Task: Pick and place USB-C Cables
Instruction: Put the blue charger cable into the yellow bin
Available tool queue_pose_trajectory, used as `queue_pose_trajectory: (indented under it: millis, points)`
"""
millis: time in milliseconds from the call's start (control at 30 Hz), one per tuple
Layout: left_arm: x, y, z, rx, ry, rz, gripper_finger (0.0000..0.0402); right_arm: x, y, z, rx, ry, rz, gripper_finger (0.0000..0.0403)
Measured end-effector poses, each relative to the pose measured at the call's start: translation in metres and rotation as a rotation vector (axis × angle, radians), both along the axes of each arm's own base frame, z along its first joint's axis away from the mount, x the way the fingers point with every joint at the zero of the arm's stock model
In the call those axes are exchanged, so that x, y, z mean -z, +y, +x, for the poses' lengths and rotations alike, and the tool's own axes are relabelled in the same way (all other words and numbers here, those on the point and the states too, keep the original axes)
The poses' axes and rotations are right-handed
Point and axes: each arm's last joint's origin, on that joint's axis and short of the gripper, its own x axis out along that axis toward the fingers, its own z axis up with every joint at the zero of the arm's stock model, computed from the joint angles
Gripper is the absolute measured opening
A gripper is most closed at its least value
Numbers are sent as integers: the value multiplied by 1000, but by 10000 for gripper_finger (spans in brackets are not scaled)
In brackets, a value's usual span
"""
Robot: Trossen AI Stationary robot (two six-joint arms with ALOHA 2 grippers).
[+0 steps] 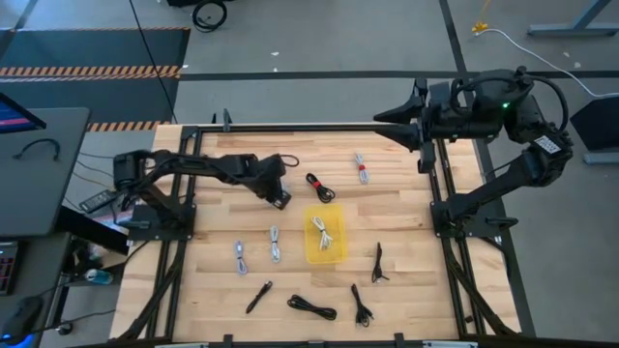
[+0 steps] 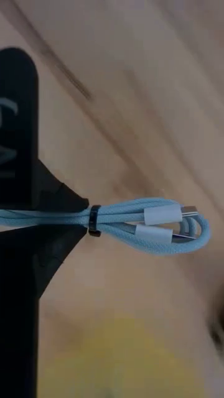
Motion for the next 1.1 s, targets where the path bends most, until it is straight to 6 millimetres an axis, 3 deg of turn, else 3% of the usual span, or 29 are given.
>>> queue_pose_trajectory:
  millis: [233,433,567,733,1100]
  points:
    - [-97,-18,22,149,-301,133,21,0,0,0,5,-1,3,123]
    - [-150,-61,27,616,-309,370,21,-2,-1,-6,12,-16,3,123]
    - [-159,-85,26,879,-305,503,21,-4,-1,-11,13,-28,4,123]
    - [-157,-95,25,969,-287,534,21,-6,-1,-15,13,-42,5,123]
    - [-115,-96,48,1220,-113,595,21,-6,-1,-17,17,-48,70,123]
